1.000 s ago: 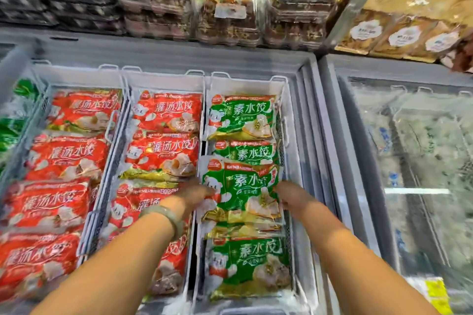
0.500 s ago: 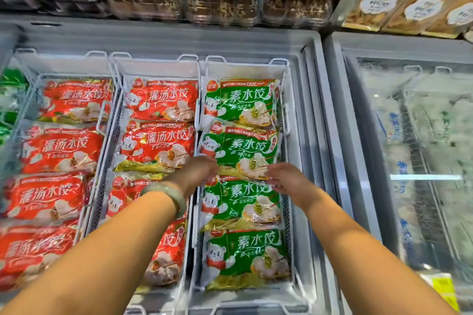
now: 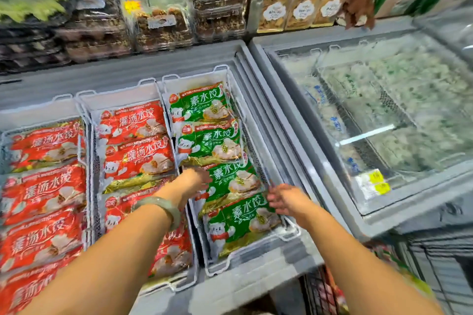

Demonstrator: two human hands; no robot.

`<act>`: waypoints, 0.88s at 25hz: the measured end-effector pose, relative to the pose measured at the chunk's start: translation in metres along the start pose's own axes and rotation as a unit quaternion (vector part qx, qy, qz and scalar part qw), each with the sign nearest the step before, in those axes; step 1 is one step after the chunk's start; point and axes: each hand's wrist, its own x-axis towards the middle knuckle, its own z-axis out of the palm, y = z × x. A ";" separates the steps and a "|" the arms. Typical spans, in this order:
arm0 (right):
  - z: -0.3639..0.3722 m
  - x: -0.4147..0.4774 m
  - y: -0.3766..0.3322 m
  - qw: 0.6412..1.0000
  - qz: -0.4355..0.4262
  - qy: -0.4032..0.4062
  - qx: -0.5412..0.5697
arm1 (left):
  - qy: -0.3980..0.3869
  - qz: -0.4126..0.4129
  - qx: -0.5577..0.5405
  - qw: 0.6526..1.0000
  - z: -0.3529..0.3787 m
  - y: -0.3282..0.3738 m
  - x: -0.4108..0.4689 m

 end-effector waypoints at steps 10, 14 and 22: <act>-0.094 -0.147 0.183 0.987 0.034 0.147 0.052 | -0.176 0.058 0.160 0.970 0.168 -0.013 -0.067; -0.148 -0.185 0.273 0.967 0.110 0.219 0.073 | -0.256 0.073 0.276 0.923 0.253 -0.025 -0.110; -0.235 -0.155 0.392 0.958 0.166 0.198 0.122 | -0.260 0.021 0.366 0.893 0.414 -0.061 -0.102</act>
